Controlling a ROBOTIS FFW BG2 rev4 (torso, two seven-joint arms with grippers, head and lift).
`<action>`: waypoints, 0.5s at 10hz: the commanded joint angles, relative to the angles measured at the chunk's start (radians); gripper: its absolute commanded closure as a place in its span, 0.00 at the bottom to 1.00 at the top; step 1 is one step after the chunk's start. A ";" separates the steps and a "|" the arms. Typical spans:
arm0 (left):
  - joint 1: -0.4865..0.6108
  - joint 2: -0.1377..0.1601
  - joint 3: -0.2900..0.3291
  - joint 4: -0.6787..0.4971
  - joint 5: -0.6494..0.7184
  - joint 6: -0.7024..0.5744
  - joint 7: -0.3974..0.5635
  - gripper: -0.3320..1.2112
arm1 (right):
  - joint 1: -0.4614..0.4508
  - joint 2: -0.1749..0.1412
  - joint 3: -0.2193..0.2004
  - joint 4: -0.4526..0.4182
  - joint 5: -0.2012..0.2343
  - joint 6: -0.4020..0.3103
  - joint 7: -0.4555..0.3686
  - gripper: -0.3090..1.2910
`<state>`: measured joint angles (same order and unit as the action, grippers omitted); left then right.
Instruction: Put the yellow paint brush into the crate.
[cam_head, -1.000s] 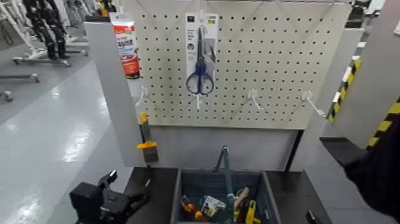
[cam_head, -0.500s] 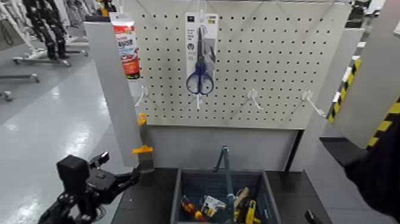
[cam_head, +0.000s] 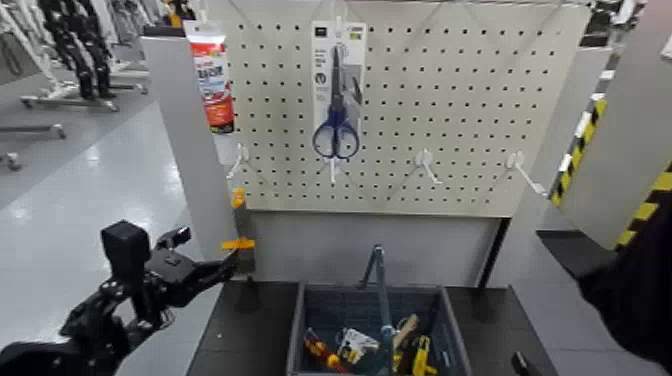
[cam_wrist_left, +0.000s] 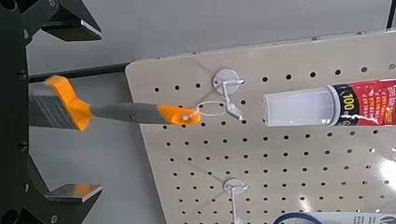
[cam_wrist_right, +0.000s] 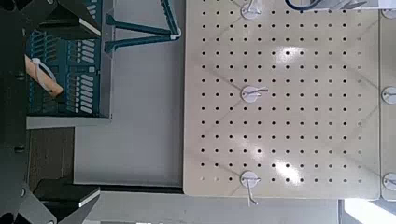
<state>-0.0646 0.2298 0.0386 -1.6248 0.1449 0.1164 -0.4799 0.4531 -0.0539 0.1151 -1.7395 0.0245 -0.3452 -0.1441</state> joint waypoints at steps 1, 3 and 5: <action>-0.080 0.032 -0.042 0.085 0.036 0.006 -0.032 0.31 | -0.001 0.000 0.001 0.000 0.000 0.000 0.000 0.27; -0.136 0.051 -0.065 0.146 0.047 0.005 -0.063 0.31 | -0.002 0.000 0.003 0.002 0.000 0.000 0.001 0.27; -0.192 0.062 -0.095 0.209 0.058 0.005 -0.091 0.31 | -0.005 0.000 0.006 0.002 -0.002 0.000 0.001 0.27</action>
<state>-0.2397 0.2889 -0.0478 -1.4347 0.1988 0.1210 -0.5693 0.4488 -0.0537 0.1201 -1.7380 0.0237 -0.3451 -0.1426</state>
